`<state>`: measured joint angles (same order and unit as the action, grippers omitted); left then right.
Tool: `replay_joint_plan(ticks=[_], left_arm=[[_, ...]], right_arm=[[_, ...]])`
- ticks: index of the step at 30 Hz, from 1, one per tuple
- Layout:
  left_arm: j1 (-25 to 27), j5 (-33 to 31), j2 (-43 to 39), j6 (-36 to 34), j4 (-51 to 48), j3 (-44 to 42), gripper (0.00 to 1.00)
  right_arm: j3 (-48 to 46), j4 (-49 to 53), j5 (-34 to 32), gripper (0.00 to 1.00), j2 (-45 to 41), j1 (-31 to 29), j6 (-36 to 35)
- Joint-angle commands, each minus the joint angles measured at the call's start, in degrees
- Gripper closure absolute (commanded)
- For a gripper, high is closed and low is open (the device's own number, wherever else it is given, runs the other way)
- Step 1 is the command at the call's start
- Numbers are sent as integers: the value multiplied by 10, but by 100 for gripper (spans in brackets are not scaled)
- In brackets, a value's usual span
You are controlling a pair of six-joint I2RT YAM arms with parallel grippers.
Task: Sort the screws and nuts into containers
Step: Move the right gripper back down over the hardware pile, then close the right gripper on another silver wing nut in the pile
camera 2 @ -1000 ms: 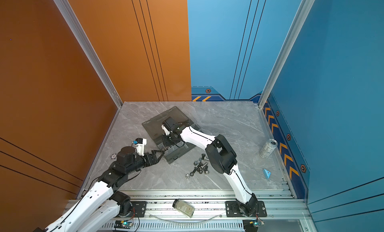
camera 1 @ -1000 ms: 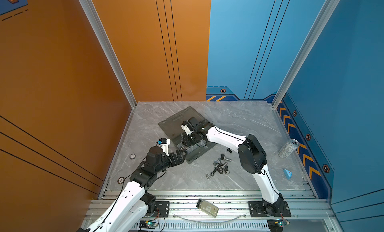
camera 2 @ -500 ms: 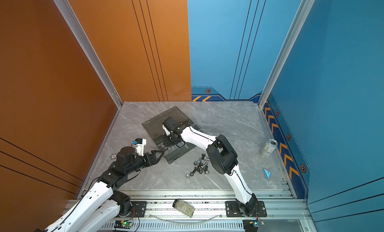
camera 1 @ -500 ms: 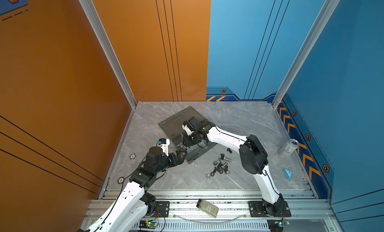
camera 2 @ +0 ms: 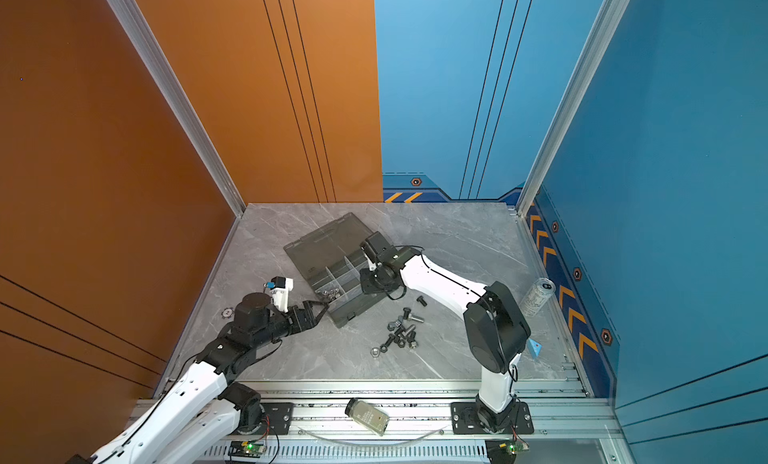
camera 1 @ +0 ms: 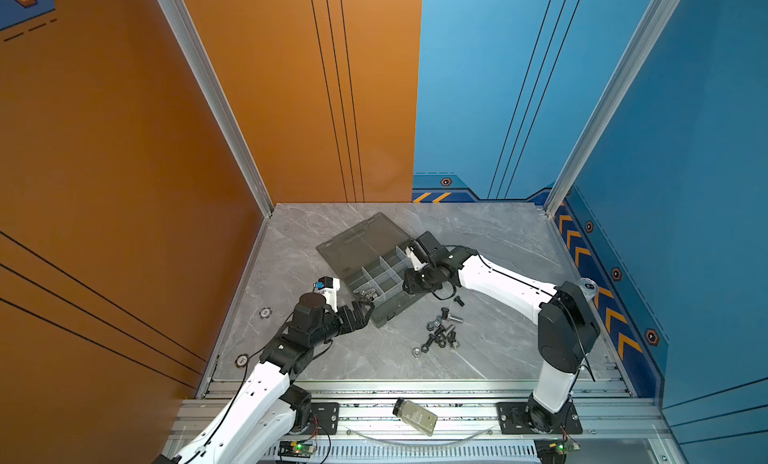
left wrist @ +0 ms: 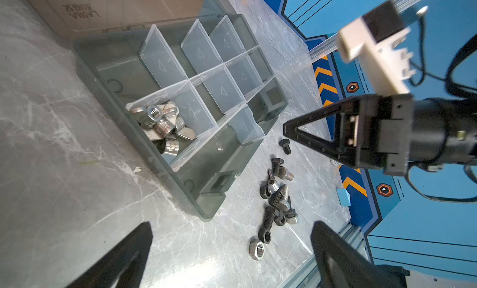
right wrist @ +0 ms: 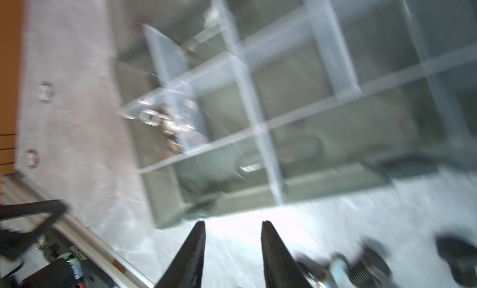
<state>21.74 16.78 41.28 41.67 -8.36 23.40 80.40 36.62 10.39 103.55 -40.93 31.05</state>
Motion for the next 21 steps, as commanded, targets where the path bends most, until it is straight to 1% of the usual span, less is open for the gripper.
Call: replay_joint_plan(ticks=[1, 2, 3, 8, 21], left_arm=[[-6, 13, 5, -4, 6, -1, 2], [-5, 14, 6, -4, 7, -2, 2], [-6, 15, 8, -4, 7, 0, 2], [-6, 15, 14, -4, 10, 1, 2], [-5, 19, 33, 0, 23, 3, 2]], right_arm=[[-49, 49, -3, 61, -20, 4, 39], [-63, 54, -2, 61, -25, 4, 40], [-73, 58, 1, 61, -28, 22, 41], [-109, 67, 11, 61, -42, 29, 42], [-142, 59, 28, 61, -36, 31, 40]])
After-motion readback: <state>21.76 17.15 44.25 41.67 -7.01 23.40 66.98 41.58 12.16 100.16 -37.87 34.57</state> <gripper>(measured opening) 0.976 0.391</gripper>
